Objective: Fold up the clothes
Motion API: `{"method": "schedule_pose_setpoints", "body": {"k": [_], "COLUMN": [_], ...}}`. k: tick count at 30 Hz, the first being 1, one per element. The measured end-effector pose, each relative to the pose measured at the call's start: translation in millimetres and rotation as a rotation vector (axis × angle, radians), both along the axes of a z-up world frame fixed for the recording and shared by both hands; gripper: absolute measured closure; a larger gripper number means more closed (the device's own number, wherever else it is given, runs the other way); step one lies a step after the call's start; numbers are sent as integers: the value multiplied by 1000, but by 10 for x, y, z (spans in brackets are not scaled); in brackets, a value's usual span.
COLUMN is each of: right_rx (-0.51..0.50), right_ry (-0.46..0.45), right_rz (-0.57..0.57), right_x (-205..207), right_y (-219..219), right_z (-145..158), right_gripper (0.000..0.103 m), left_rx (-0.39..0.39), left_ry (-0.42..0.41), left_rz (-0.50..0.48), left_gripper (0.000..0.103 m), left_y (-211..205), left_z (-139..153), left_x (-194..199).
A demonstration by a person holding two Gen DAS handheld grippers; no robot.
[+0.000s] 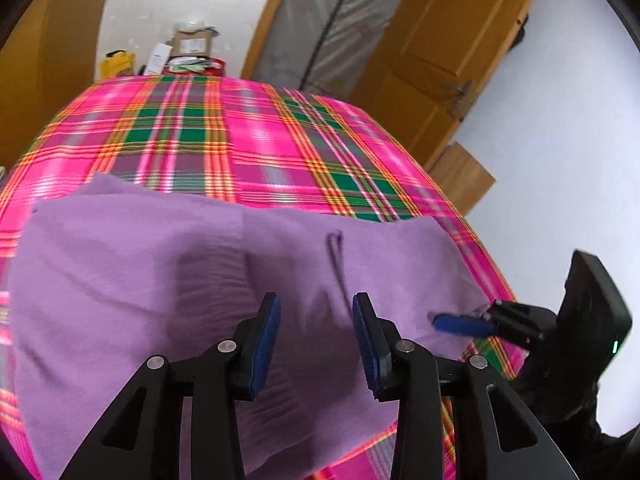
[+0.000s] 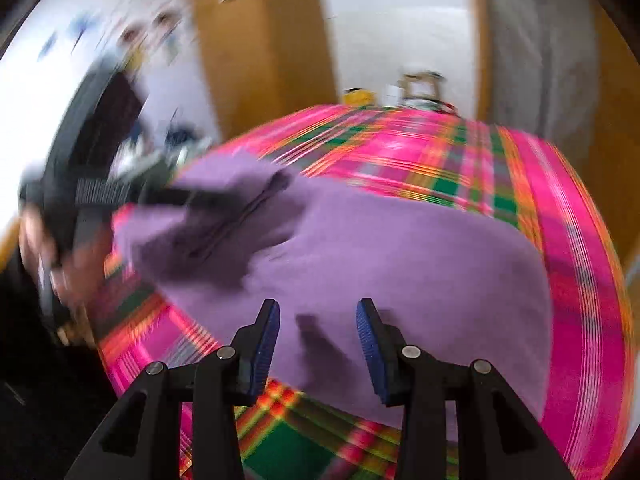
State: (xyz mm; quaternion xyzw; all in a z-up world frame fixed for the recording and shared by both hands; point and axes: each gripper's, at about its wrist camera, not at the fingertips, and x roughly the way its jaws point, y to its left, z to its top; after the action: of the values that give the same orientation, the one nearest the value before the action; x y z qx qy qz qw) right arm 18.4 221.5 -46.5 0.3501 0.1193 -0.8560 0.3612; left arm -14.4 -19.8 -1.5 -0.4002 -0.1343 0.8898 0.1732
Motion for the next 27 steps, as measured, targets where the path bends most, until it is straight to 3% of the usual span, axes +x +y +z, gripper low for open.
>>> {"method": "schedule_pose_setpoints", "body": {"k": [4,12,13,15,16,19,22,27], "right_rx": [110,206,204,183,167,103,48,96], "right_ry": [70,101,87,77,76,92,94,8], "right_rz": [45,41,37,20,5,-16,40,54], "right_x": [51,-66,-104,-145,-157,-93,45,24], "right_y": [-256,-466,-477,-476,-464,-388,-362,-423], "right_z": [-66,-100,-103,-73,-47,99,188,-45], "right_gripper": [61,64,68,93,95,96,96,91], "left_rx": [0,-3,-3,-5,-6,-5,0,0], "left_ry": [-6,-14,-13,-10,-8,-5,-7,-7], "left_rz": [26,36,34,32,31,26,14,-21], "left_gripper": [64,64,64,63,63,63,62,61], "left_y": [-131,-236,-238,-238,-241,-229,-200,-76], "left_z": [-45,-88,-86,-78,-73,-59,-56,-51], "left_x": [101,251,251,246,245,237,211,149]}}
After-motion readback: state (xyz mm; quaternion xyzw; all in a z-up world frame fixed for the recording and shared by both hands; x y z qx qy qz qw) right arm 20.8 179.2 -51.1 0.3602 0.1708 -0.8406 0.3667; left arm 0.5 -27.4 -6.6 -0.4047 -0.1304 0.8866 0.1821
